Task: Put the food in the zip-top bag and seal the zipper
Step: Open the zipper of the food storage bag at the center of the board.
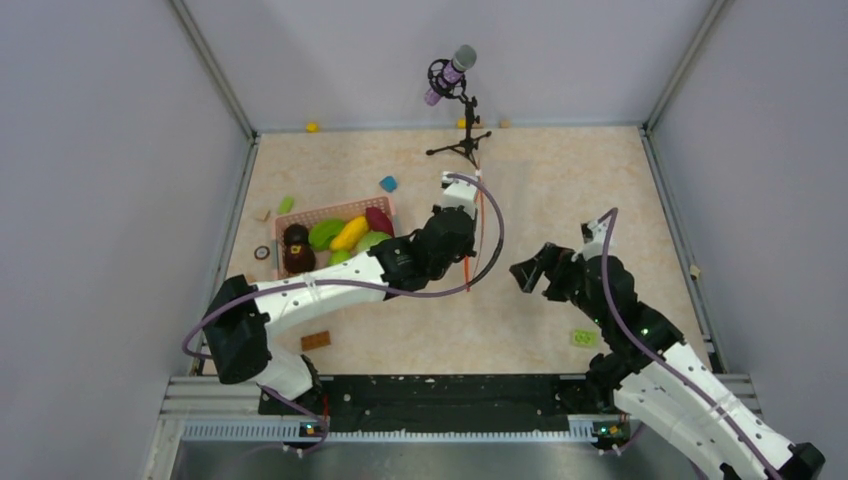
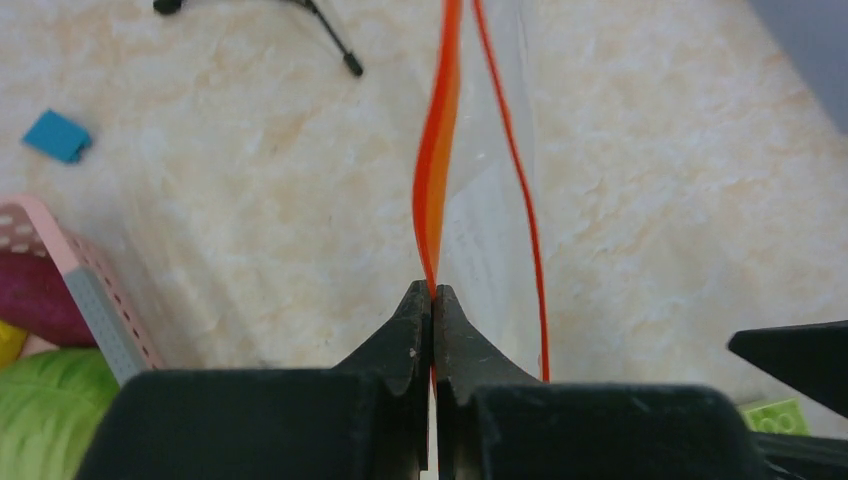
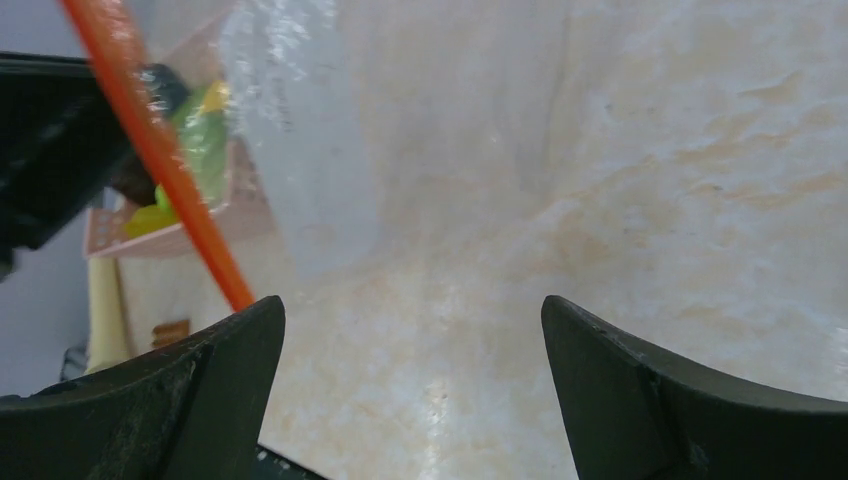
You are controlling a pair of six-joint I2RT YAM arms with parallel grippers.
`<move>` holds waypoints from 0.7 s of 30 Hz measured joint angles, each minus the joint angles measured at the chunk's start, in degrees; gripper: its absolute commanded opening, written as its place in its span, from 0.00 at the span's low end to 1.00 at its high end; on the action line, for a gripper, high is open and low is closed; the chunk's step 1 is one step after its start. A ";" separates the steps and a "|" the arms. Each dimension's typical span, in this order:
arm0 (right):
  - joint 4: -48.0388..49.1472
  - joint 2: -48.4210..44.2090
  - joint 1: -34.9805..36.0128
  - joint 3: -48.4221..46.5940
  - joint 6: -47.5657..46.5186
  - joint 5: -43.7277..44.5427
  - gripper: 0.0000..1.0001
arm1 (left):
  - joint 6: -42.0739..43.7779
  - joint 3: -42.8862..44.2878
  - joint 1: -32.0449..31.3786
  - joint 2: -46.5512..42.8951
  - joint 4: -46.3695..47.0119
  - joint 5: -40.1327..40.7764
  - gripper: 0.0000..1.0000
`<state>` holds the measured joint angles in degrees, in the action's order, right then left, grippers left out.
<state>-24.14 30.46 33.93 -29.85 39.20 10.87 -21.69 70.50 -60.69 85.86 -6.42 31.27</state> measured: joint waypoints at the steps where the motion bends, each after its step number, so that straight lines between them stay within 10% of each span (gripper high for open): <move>1: 0.74 0.00 0.00 0.00 0.00 -2.40 0.99 | -1.11 -1.66 0.52 0.00 -0.35 -0.37 0.00; 10: 11.47 10.54 1.44 -3.39 -0.07 -18.80 0.98 | -5.92 -8.13 1.03 -3.02 0.52 -2.19 0.00; 21: 12.59 22.10 12.96 -11.61 -4.31 -9.27 0.95 | -7.19 -12.52 1.31 -9.40 3.19 -8.24 0.00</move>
<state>-11.55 52.56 46.89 -41.45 34.89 1.61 -28.88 57.98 -59.37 76.47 -3.22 23.03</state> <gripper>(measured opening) 0.965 0.012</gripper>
